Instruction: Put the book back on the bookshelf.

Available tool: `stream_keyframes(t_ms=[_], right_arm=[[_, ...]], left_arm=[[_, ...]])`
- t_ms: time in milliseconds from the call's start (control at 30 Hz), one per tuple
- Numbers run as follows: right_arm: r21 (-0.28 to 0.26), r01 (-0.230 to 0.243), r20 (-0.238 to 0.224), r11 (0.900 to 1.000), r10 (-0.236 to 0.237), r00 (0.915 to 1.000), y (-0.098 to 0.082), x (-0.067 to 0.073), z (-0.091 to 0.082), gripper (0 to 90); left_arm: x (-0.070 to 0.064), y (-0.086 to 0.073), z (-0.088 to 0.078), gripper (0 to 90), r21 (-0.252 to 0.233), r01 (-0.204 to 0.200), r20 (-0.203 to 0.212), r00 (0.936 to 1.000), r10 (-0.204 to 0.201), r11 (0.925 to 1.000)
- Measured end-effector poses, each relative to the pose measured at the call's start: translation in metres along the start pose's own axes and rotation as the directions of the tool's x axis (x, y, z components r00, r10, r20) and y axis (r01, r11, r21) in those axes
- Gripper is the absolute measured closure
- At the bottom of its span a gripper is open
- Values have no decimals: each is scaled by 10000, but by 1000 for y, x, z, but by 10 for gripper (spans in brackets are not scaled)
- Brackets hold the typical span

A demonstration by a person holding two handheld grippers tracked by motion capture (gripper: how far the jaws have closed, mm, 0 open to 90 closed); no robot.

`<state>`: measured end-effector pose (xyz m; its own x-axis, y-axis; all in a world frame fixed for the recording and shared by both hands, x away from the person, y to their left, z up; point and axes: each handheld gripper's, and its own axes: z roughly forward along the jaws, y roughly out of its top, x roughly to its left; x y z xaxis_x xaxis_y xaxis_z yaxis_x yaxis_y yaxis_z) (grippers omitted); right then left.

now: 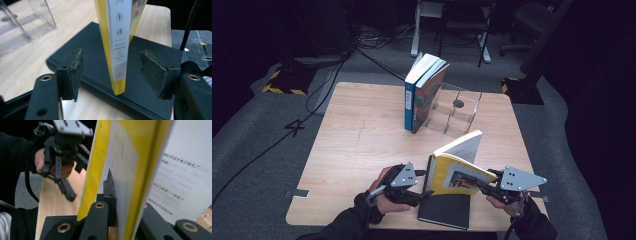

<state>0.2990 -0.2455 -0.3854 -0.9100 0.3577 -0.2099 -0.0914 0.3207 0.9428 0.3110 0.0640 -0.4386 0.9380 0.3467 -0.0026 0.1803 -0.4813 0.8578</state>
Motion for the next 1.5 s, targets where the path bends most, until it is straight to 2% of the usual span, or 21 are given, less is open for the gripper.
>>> stream_keyframes(t_ms=[67, 167, 267, 367, 400, 467, 533, 567, 600, 700, 767, 833, 900, 1000, 1067, 1167, 1267, 1300, 1367, 1433, 1500], right_arm=[[-8, 15, -10, 10000, -15, 10000, 0, 0, 0, 866], [-19, 2, -59, 10000, -2, 10000, -1, 0, -2, 863], [54, 30, -33, 10000, -30, 10000, -2, 0, -4, 843], [24, -89, 239, 10000, 88, 9997, -3, -2, -10, 799], [0, -79, 273, 10000, 79, 9996, -4, -3, -11, 795], [46, -103, 422, 9999, 101, 9991, -6, -4, -16, 771], [39, -169, 621, 9999, 166, 9979, -8, -5, -19, 735], [58, -202, 762, 9998, 197, 9969, -9, -6, -21, 730], [37, -281, 797, 9996, 277, 9964, -11, -8, -24, 717], [35, -425, 1299, 9991, 417, 9906, -14, -11, -30, 645], [103, -527, 1671, 9986, 502, 9847, -18, -14, -33, 568], [94, -851, 1878, 9963, 818, 9788, -23, -17, -35, 505], [241, -1056, 2067, 9941, 984, 9734, -29, -18, -32, 458], [759, -1190, 2098, 9900, 1008, 9725, -38, -18, -21, 414], [973, -1347, 1929, 9861, 1141, 9746, -44, -19, -12, 398], [1186, -1554, 1936, 9807, 1307, 9723, -50, -19, -4, 382], [1396, -1561, 1824, 9778, 1296, 9747, -54, -17, 0, 380], [1436, -1575, 1842, 9770, 1300, 9742, -55, -17, 1, 380], [1500, -1603, 1745, 9756, 1335, 9756, -56, -17, 4, 377], [1539, -1611, 1723, 9749, 1340, 9759, -57, -16, 5, 379], [1569, -1675, 1740, 9733, 1397, 9748, -58, -16, 5, 383]], left_arm=[[0, -1, 7, 322, -33, 131, 8, 9999, -131, 9999], [0, 2, 17, 334, -243, 19, 25, 10000, -18, 9997], [-2, 10, 20, 386, -727, -51, -54, 10000, 48, 9973], [-1, 18, 21, 411, -1074, -136, -48, 9999, 131, 9941], [-1, 22, 20, 412, -1221, -138, -161, 9998, 119, 9924], [-1, 28, 19, 432, -1467, -176, -24, 9998, 174, 9890], [-3, 33, 18, 452, -1618, -236, -99, 9997, 223, 9865], [-3, 35, 17, 467, -1750, -295, 27, 9995, 305, 9841], [-4, 38, 16, 474, -1812, -359, -157, 9993, 336, 9828], [-5, 43, 15, 496, -1955, -433, -335, 9987, 374, 9798], [-4, 44, 14, 518, -2034, -271, -154, 9996, 244, 9787], [-3, 46, 12, 585, -2008, -405, -320, 9989, 348, 9788], [-2, 48, 10, 593, -2132, -380, -239, 9991, 337, 9763], [-3, 51, 6, 644, -2282, -461, -303, 9987, 402, 9725], [-4, 53, 6, 679, -2247, -556, -353, 9982, 489, 9728], [-5, 54, 5, 721, -2154, -672, -375, 9975, 605, 9742], [-5, 56, 4, 712, -2214, -742, -288, 9972, 695, 9723], [-4, 57, 3, 712, -2411, -723, -170, 9974, 703, 9678], [-3, 63, -2, 641, -2828, -535, -108, 9986, 526, 9577], [-4, 70, -7, 642, -2888, -715, -318, 9974, 651, 9547], [-5, 77, -6, 633, -2657, -683, -656, 9965, 527, 9616]])
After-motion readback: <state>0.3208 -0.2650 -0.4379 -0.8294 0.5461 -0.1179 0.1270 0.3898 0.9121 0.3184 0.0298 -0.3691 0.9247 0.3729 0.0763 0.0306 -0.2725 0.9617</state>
